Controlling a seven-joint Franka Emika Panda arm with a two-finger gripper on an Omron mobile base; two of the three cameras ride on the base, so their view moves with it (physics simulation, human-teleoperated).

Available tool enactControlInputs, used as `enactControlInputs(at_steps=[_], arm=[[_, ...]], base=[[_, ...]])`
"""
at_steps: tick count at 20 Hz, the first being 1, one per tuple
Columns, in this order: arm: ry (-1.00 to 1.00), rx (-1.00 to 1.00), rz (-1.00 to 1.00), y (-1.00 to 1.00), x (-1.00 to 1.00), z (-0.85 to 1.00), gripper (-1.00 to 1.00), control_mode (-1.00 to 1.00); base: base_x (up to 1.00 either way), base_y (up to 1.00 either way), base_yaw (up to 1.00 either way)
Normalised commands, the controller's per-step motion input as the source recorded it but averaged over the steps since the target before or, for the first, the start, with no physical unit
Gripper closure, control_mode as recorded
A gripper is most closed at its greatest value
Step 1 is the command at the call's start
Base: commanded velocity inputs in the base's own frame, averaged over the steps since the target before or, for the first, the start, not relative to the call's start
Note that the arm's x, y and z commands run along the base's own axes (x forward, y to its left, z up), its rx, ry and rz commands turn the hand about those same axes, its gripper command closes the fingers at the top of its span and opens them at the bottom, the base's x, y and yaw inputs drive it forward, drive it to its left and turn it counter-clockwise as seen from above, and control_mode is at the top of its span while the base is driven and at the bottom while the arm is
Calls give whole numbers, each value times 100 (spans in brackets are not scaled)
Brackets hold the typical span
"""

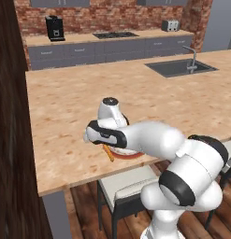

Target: Take the fork and place it on the left side of the plate. Then take the spoon and place it on the right side of the plate. Make sure they're directly next to the plate.

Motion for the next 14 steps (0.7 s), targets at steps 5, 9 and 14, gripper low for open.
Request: enactControlInputs(at_steps=[5, 9, 14], arm=[[33, 0, -12, 45, 63, -42, 100, -100], [17, 0, -7, 22, 28, -68, 100, -100], [6, -3, -4, 19, 13, -66, 100, -100]], base=[[0, 0, 0], [0, 0, 0], [0, 0, 0]])
